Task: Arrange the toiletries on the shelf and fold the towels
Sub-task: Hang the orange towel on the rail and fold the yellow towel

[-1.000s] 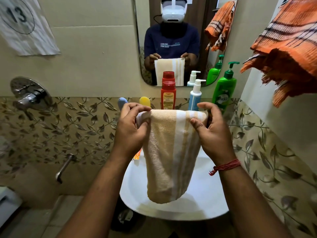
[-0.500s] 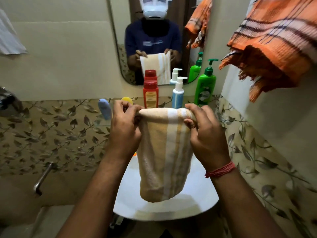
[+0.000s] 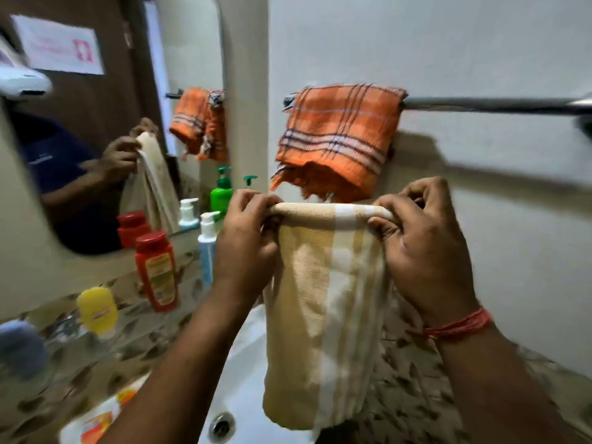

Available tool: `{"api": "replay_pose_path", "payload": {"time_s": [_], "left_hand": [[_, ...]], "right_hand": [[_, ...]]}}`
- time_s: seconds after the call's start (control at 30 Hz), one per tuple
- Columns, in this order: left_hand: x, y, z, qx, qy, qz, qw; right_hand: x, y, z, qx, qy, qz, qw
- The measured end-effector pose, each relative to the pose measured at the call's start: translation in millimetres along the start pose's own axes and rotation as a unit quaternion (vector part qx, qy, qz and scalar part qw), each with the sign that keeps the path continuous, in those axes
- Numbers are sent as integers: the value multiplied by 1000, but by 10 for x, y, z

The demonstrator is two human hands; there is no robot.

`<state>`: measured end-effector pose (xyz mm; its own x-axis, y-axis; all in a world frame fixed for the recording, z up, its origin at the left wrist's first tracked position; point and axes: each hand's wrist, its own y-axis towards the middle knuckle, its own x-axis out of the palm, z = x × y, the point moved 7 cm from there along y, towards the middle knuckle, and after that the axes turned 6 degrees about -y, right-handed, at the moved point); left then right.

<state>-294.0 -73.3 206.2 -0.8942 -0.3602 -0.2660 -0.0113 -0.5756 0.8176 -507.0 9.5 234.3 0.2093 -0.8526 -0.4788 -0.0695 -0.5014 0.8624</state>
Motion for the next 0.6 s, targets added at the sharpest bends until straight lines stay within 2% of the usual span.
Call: {"api": "replay_pose_path", "payload": {"time_s": [0.1,0.13,0.2,0.23,0.3,0.37,0.47,0.6], "left_hand": [[341,297,186,-5,-134,-27,991],[468,399,251,-40,-215,-40,975],[698,556,478,-103,-366,-79,921],[767,645,648,-111,-413,-92,899],[873,907,990,-96,-462,-101,876],[952,1236,1309,-59,-475,-84,874],[1074,1703,1793,36,-394,-54,917],[1496,1876,2285,146,-298,-115,936]], "right_hand": [[-430,157,126,20,-78,16,997],[-596,235,159,26,-102,21,994],[-915,433,208,32,-147,26,988],[-1090,558,230,30,-173,26,984],[-1448,862,262,21,-226,34,973],[-1753,1201,312,15,-277,49,960],[-2046,1725,443,9,-353,67,933],[-2088,2119,782,0,-456,39,889]]}}
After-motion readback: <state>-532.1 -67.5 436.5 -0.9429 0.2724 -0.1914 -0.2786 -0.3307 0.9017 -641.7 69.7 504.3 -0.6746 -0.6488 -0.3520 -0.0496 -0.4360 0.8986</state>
